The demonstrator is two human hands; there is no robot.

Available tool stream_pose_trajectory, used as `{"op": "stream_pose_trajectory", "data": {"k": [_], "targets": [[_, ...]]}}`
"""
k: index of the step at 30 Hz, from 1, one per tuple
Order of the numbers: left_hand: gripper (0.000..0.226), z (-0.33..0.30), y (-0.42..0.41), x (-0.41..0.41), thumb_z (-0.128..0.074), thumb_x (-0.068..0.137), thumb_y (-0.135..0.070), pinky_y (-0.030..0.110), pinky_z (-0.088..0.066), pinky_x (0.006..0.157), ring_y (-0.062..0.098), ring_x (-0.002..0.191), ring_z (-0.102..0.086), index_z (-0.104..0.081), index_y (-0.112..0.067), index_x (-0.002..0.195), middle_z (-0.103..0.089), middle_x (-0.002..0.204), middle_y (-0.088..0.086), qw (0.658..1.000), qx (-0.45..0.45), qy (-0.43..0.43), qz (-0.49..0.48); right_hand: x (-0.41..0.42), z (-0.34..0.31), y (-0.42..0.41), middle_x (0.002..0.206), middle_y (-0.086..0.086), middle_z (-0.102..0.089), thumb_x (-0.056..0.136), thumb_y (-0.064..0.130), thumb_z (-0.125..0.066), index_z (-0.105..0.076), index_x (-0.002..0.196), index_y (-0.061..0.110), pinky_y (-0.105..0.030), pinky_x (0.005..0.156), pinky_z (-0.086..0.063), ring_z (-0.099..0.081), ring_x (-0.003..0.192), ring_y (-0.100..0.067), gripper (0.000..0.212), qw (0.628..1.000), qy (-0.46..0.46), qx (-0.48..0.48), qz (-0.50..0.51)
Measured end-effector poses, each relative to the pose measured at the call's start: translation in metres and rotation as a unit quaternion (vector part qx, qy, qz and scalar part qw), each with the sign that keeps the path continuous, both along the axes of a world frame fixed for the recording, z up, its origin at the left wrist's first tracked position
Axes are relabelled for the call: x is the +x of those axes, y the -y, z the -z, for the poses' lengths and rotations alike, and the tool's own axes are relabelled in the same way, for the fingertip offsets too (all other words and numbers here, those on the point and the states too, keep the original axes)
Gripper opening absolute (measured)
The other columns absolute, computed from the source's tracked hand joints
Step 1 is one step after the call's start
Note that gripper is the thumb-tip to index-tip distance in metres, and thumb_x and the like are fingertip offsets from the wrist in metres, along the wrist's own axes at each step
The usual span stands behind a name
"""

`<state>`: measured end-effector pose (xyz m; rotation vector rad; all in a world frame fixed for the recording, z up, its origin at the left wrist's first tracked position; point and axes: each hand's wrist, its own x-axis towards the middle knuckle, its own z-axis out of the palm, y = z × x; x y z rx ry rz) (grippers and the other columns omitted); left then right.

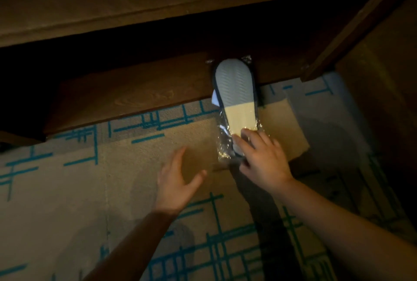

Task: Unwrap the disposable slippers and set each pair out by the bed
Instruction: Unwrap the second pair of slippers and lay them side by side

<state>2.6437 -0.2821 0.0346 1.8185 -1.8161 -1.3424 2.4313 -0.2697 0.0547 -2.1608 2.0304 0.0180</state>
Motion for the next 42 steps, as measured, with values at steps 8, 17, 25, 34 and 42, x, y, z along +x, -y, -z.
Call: {"op": "stream_pose_trajectory", "data": {"k": [8,17,25,34,42], "targets": [[0.090,-0.028,-0.025,-0.037,-0.074,0.070,-0.005,0.010,-0.050,0.054,0.007,0.088,-0.062,-0.017,-0.052,0.121,-0.057,0.100,-0.010,0.961,0.161,-0.213,-0.077,0.022,-0.002,-0.062,0.123,0.000,-0.060,0.050,0.037,-0.079,-0.053,0.121,0.027,-0.036,0.082,-0.053,-0.060,0.108,-0.020,0.076,0.996,0.058,0.041,-0.060],[0.012,-0.030,-0.047,-0.008,-0.063,0.078,0.002,0.023,-0.054,0.060,0.014,0.067,-0.068,-0.064,-0.008,0.084,-0.069,0.082,0.012,0.921,0.280,-0.223,-0.155,0.038,-0.023,-0.094,0.119,0.007,-0.061,0.070,0.047,-0.059,-0.062,0.107,0.032,-0.029,0.093,-0.039,-0.055,0.109,-0.010,0.039,0.983,0.175,0.001,-0.054],[0.024,-0.053,-0.054,0.014,-0.051,0.084,0.007,0.022,-0.059,0.058,0.018,0.075,-0.065,-0.057,-0.009,0.101,-0.066,0.088,0.012,0.851,0.377,-0.319,-0.181,0.058,-0.035,-0.112,0.096,0.015,-0.061,0.079,0.035,-0.062,-0.062,0.103,0.032,-0.026,0.081,-0.028,-0.057,0.095,-0.006,0.025,0.972,0.229,0.051,0.000],[0.004,-0.059,-0.067,0.024,-0.061,0.084,-0.020,0.023,-0.053,0.051,0.009,0.056,-0.061,-0.061,-0.017,0.083,-0.062,0.063,-0.001,0.875,0.401,-0.230,-0.143,0.080,-0.049,-0.117,0.086,0.018,-0.058,0.083,0.028,-0.060,-0.063,0.093,0.030,-0.027,0.077,-0.021,-0.054,0.093,-0.005,0.010,0.957,0.270,0.090,-0.056],[0.006,-0.065,-0.064,0.032,-0.056,0.087,-0.007,0.019,-0.054,0.045,0.006,0.045,-0.061,-0.059,-0.011,0.088,-0.066,0.057,0.001,0.863,0.388,-0.265,-0.184,0.080,-0.052,-0.126,0.074,0.013,-0.064,0.075,0.028,-0.061,-0.063,0.077,0.029,-0.028,0.079,-0.030,-0.060,0.077,-0.008,0.003,0.967,0.246,0.013,-0.066]]}}
